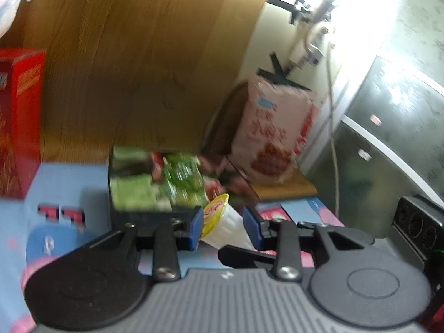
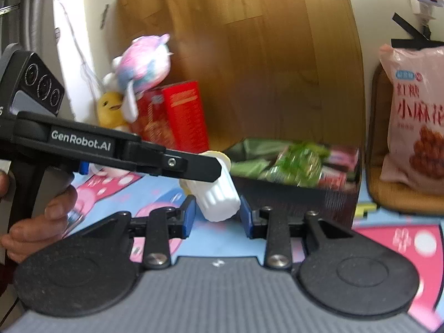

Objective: Organize snacks
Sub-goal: 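Lower the cup jelly into the tin box and open the left gripper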

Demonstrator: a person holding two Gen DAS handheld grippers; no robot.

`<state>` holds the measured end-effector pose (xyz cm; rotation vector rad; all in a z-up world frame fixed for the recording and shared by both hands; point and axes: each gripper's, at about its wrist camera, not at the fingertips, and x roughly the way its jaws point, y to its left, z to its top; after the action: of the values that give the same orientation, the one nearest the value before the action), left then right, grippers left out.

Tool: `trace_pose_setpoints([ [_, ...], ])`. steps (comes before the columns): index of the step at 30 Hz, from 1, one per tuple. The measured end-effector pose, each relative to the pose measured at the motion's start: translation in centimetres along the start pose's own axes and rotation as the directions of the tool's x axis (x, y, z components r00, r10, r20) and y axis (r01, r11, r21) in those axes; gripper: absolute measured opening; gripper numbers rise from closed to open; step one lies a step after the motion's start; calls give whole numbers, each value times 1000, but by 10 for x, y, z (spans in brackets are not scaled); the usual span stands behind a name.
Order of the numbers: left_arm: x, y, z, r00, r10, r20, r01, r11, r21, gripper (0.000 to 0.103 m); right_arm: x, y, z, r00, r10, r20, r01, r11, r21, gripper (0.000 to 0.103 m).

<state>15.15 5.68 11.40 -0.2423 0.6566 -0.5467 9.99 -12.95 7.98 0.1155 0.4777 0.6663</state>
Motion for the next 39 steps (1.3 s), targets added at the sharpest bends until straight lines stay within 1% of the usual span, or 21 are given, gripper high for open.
trace_pose_setpoints([
  [4,27,18,30,1000,22,17,-22,1000,-17,32,30,-17,26,1000,-16,-2,16,1000,9,37],
  [8,56,35,42,998,63,7,-63,998,-24,32,59,-31,36,998,-52,-19,52,999,-1,37],
  [13,83,45,38,988,152,1,-152,987,-46,33,87,-45,33,994,-95,-54,94,995,-12,37],
  [17,91,46,30,974,224,22,-223,974,-47,35,95,-49,30,992,-96,-79,93,995,-36,37],
  [19,92,45,27,967,252,34,-251,967,-40,38,97,-48,31,991,-109,-83,105,993,-55,40],
  [21,91,46,25,955,292,45,-290,956,-46,49,97,-50,32,990,-113,-89,110,993,-44,40],
  [24,84,49,22,947,314,62,-310,948,-68,49,92,-53,34,989,-125,-73,123,992,-33,42],
  [26,78,48,20,943,324,70,-319,945,-74,49,82,-53,33,990,-130,-52,129,991,-20,46],
  [28,71,43,16,936,342,81,-337,939,-72,50,71,-54,31,990,-135,-33,134,991,-6,46],
  [29,67,40,15,934,347,87,-342,937,-69,53,66,-54,29,990,-136,-27,136,991,1,46],
  [34,50,20,9,924,368,106,-368,930,-20,54,43,-49,18,989,-145,-8,145,989,34,46],
  [37,38,7,-1,915,386,116,-391,920,18,57,31,-43,9,989,-150,-3,150,987,67,46],
  [39,31,0,-10,907,404,118,-411,910,49,58,20,-38,2,988,-156,9,155,984,88,48],
])
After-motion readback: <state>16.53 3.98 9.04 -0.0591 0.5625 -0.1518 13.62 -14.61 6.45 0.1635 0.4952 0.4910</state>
